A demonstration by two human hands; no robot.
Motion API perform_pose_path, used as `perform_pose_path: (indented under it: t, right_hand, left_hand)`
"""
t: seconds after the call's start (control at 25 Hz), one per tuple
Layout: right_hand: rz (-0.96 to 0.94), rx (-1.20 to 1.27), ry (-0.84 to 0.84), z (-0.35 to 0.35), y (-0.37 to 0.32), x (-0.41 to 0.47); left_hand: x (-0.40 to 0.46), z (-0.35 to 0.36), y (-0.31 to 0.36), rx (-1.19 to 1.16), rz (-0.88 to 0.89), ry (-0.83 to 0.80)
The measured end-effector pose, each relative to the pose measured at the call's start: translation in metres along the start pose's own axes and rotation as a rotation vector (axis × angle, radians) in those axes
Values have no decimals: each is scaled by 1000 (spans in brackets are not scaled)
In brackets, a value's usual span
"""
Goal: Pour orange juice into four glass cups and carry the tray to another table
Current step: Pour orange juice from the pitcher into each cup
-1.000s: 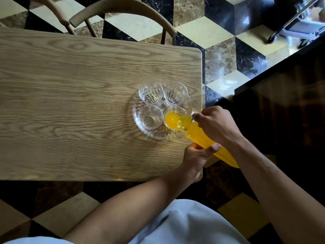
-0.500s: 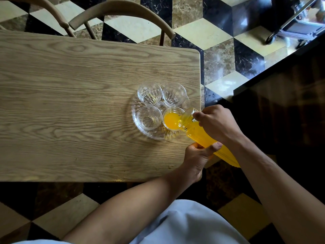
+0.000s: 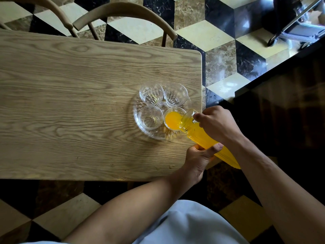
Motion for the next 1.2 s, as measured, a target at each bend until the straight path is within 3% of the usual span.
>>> perform_pose_path:
  t: [1.0, 1.2]
  right_hand:
    - [-25, 227, 39, -24, 9, 0]
    - [-73, 257, -10, -32, 14, 22]
  left_hand:
    - [15, -13, 11, 133, 17, 149]
    - [33, -9, 21, 164, 89, 263]
Point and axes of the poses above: each hand's wrist, its own x-axis towards the middle knuckle, its own z-axis out of the palm, y = z × x, the point moved 7 cm from there along x, towards the middle knuckle, and after that the axes turned 2 degrees about -z, right-handed, at the moved point
